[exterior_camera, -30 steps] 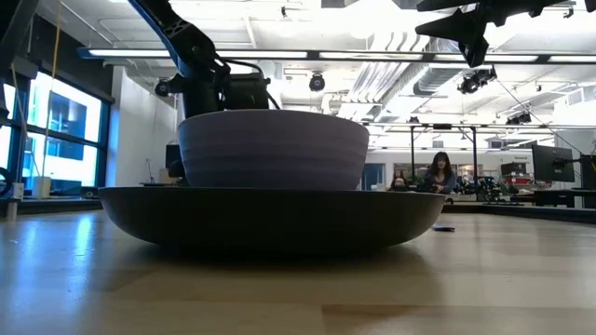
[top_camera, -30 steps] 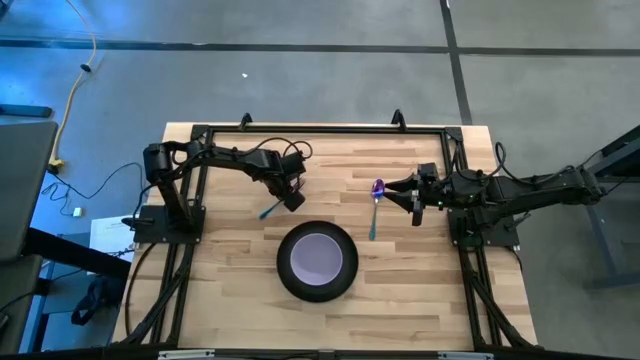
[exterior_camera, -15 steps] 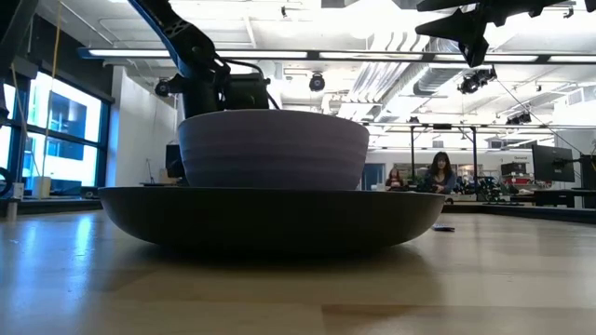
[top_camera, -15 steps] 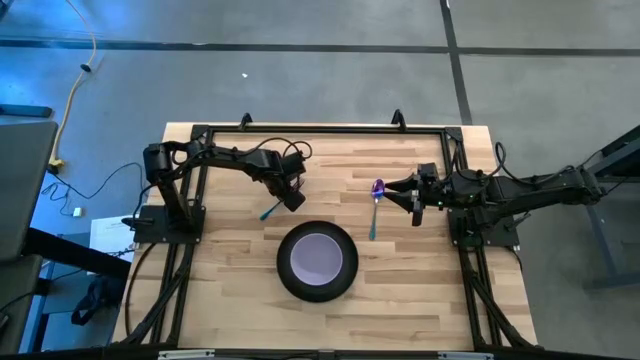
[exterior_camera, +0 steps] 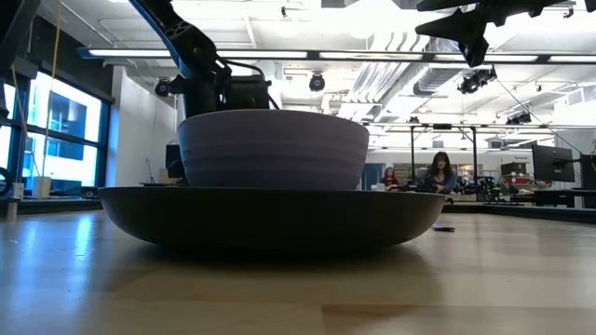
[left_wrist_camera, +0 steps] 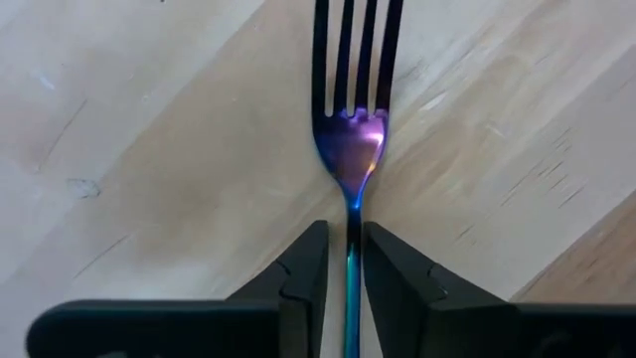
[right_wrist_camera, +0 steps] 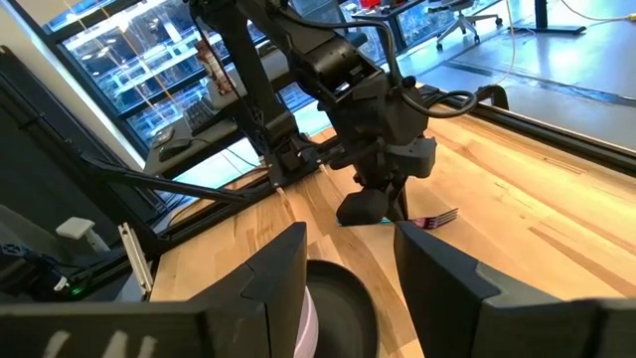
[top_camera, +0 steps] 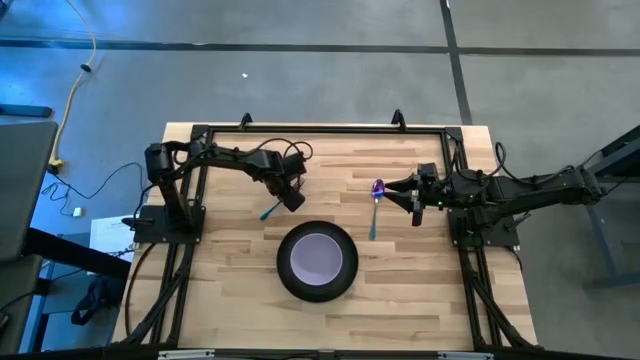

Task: Set table place
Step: Put the violet fork to the left side of the black plate

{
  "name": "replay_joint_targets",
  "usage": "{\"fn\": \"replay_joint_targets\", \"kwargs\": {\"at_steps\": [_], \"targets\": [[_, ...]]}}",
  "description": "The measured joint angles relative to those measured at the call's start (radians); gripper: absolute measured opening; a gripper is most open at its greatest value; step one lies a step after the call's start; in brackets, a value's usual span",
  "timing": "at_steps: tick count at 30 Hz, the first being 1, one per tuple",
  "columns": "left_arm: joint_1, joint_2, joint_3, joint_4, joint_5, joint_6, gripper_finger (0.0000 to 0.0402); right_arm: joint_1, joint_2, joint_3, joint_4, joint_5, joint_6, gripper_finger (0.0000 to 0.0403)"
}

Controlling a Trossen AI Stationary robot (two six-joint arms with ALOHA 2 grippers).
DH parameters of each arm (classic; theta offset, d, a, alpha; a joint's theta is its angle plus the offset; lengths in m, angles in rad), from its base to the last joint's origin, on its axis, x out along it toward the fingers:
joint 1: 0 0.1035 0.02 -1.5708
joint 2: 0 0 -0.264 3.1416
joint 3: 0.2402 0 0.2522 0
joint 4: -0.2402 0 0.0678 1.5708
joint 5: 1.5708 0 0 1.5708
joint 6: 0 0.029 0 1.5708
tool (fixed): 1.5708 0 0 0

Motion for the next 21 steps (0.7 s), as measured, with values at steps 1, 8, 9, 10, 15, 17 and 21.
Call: {"fn": "replay_joint_targets", "kwargs": {"at_steps": [1, 8, 9, 10, 15, 17, 21], "targets": [[-0.001, 0.001, 0.000, 0.002, -0.005, 0.002, 0.0058, 0.000, 0.000, 0.000, 0.000, 0.000, 0.000, 0.0147], [-0.005, 0.002, -0.001, 0.004, -0.017, 0.002, 0.0058, 0.000, 0.000, 0.000, 0.000, 0.000, 0.000, 0.0147], [-0.005, 0.003, -0.001, 0.004, -0.017, 0.002, 0.0057, 0.000, 0.000, 0.000, 0.000, 0.000, 0.000, 0.0147], [-0.005, 0.003, -0.002, 0.004, -0.017, 0.002, 0.0055, 0.000, 0.000, 0.000, 0.000, 0.000, -0.001, 0.0147], [-0.004, 0.004, -0.002, -0.001, -0.020, -0.009, 0.0016, 0.000, 0.000, 0.000, 0.000, 0.013, -0.002, 0.0147], [-0.004, 0.004, -0.002, -0.005, -0.021, -0.017, 0.0007, 0.000, 0.000, 0.000, 0.000, 0.014, -0.003, 0.0147], [-0.004, 0.005, -0.003, -0.005, -0.021, -0.067, 0.0013, 0.000, 0.000, 0.000, 0.000, 0.014, -0.003, 0.0147]]}}
